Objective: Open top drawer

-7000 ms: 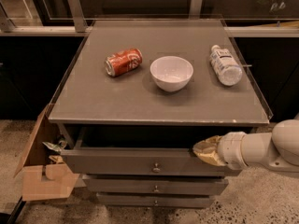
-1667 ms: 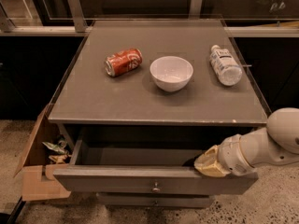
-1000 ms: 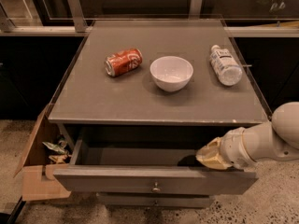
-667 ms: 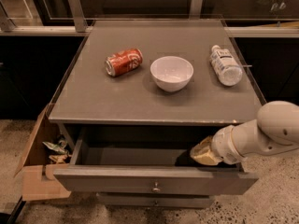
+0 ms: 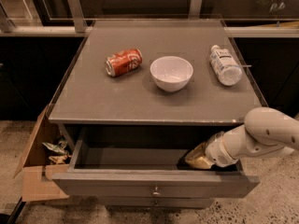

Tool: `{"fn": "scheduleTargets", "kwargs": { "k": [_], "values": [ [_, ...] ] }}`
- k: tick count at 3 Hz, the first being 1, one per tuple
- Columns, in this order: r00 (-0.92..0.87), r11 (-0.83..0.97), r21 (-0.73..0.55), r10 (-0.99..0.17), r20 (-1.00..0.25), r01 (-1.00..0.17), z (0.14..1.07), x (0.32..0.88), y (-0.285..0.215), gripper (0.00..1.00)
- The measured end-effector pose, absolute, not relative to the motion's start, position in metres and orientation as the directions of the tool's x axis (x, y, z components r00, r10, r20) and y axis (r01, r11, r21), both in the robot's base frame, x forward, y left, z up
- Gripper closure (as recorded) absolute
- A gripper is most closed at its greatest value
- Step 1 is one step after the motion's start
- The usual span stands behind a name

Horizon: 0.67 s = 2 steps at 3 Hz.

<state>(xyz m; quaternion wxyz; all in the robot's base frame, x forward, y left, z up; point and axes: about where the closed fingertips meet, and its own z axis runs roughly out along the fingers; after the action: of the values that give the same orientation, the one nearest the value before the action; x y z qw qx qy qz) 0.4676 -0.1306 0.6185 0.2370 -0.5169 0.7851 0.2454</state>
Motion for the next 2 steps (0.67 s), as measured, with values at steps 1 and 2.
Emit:
{"fn": "scheduleTargets", "kwargs": {
  "k": [1, 2],
  "values": [
    [-0.378, 0.333, 0.192, -0.693, -0.614, -0.923, 0.606, 0.445, -0.131, 1.00],
    [-0.408, 0.348, 0.220, -0.690, -0.598, -0.911, 0.602, 0.421, -0.137, 1.00]
  ]
}}
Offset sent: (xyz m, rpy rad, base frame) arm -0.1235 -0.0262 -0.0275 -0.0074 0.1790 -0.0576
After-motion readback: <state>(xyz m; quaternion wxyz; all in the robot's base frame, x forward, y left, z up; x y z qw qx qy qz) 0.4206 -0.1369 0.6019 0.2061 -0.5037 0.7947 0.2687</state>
